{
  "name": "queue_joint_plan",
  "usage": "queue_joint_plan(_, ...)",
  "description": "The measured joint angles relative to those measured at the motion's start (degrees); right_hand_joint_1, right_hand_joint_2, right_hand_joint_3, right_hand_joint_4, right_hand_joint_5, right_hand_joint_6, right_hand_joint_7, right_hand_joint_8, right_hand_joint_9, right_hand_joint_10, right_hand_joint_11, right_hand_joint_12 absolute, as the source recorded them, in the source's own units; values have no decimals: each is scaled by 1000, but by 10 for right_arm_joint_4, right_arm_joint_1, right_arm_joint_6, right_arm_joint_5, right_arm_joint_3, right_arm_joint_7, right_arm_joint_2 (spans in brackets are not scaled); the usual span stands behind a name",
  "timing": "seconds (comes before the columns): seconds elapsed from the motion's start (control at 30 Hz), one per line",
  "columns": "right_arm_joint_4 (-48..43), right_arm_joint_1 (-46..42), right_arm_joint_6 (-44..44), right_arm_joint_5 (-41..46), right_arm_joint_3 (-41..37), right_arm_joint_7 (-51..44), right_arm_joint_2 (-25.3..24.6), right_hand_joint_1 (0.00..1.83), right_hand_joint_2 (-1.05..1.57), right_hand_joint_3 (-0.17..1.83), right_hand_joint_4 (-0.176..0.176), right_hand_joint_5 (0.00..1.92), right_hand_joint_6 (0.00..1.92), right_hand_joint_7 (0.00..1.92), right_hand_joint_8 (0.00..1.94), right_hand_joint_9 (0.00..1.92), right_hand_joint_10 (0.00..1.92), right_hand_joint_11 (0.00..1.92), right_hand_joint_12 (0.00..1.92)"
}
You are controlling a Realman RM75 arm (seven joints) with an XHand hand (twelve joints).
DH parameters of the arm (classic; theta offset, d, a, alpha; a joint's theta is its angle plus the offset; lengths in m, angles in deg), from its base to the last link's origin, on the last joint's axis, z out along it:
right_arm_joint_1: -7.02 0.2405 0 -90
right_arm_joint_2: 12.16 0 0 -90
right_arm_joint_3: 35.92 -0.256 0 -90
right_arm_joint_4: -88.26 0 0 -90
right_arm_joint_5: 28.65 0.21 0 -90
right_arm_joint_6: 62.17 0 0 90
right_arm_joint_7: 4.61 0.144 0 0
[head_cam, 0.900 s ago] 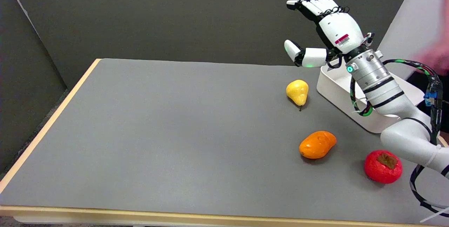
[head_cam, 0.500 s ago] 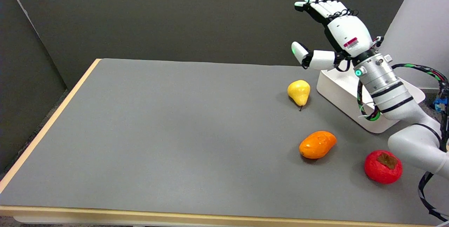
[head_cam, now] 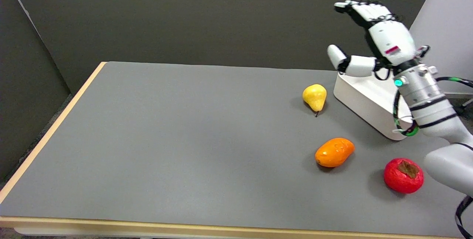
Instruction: Pick up tomato.
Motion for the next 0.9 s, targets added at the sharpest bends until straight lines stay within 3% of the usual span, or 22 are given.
queue_joint_plan(0.4,-40,-136,17,42,-129,5,-71,297,587,973,111,239,515,307,369,209,652,172,1242)
queue_joint_plan(0.53,-55,-183,30,53,-164,6,-104,346,626,878,110,268,515,360,360,233,686,184,1321)
queue_joint_plan(0.9,-64,-266,102,89,-181,8,-159,370,621,879,116,291,558,401,396,266,736,212,1362)
